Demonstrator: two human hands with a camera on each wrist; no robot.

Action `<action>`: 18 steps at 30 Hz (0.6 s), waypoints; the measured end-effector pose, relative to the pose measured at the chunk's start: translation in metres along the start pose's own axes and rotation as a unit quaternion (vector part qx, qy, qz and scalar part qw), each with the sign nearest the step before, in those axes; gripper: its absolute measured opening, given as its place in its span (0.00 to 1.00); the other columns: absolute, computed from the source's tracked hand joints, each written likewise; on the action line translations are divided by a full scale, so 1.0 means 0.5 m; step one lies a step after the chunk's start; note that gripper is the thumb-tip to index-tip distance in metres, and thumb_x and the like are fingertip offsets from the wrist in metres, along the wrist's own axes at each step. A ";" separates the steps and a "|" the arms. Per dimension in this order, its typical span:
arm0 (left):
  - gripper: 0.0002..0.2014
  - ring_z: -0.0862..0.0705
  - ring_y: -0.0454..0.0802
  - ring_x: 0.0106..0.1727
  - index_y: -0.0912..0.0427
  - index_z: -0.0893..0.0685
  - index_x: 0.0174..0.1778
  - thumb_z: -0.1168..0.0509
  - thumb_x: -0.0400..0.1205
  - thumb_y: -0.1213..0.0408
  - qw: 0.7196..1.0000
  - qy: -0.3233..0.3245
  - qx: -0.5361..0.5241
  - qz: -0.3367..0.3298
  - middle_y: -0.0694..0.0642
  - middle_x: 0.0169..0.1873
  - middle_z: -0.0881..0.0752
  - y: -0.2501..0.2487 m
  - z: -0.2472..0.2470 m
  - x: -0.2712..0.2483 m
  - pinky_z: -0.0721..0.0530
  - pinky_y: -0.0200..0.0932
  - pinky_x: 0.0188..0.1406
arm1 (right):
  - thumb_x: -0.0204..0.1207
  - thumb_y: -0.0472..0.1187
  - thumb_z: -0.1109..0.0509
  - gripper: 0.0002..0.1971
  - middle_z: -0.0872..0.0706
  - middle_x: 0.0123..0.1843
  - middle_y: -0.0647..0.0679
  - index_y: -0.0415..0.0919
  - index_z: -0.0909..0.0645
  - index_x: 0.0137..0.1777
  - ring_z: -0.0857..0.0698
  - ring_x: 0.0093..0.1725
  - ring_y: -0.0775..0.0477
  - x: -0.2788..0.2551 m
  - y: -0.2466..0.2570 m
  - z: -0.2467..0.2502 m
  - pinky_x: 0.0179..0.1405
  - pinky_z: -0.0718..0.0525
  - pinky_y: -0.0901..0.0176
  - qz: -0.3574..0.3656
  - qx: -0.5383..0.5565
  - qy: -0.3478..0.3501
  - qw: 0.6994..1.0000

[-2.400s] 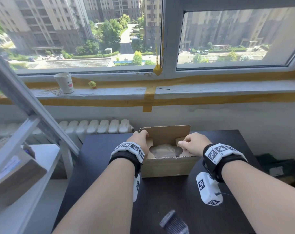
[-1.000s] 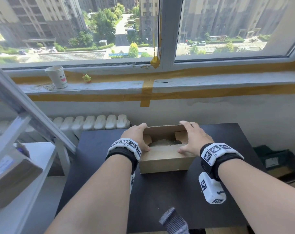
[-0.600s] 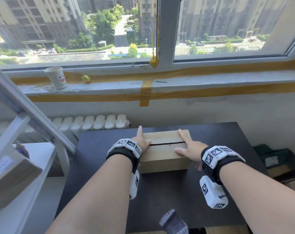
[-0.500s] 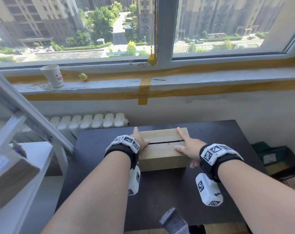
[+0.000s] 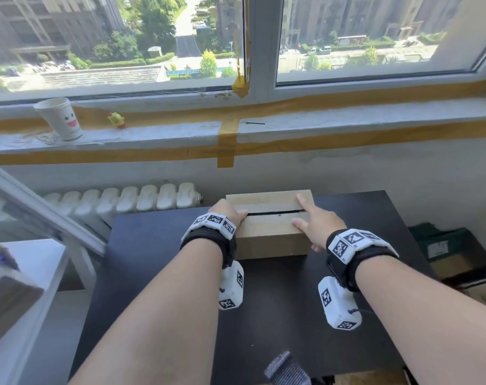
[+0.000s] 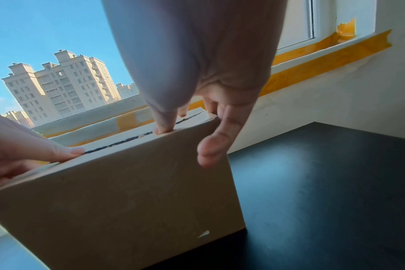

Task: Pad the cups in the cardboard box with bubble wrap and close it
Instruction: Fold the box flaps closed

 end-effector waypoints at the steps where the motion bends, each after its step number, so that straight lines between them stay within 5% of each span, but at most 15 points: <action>1: 0.21 0.18 0.58 0.45 0.64 0.18 0.59 0.35 0.82 0.49 1.000 -0.010 -0.006 -0.002 0.59 0.50 0.13 -0.006 0.000 0.010 0.21 0.45 0.45 | 0.82 0.55 0.41 0.32 0.20 0.72 0.43 0.66 0.50 0.83 0.11 0.54 0.36 0.010 0.000 0.004 0.54 0.12 0.48 0.002 -0.008 -0.005 1.000; 4: 0.21 0.16 0.58 0.50 0.62 0.19 0.64 0.34 0.82 0.49 1.000 -0.016 -0.021 -0.002 0.59 0.57 0.13 -0.024 0.001 0.036 0.20 0.46 0.51 | 0.82 0.55 0.42 0.32 0.18 0.71 0.42 0.63 0.50 0.83 0.14 0.59 0.35 0.041 0.001 0.014 0.61 0.16 0.46 0.004 -0.017 -0.012 1.000; 18: 0.28 0.19 0.60 0.66 0.58 0.31 0.76 0.36 0.83 0.50 0.998 -0.028 -0.064 0.008 0.57 0.68 0.19 -0.040 -0.003 0.072 0.22 0.49 0.61 | 0.81 0.58 0.42 0.32 0.23 0.76 0.44 0.68 0.52 0.82 0.13 0.58 0.36 0.085 -0.001 0.032 0.60 0.16 0.46 -0.003 -0.024 -0.008 1.000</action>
Point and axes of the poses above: each hand's wrist, its own x-axis towards the middle knuckle, its own z-axis out of the back of the hand, y = z × x, the point moved 1 cm from there along x, towards the middle knuckle
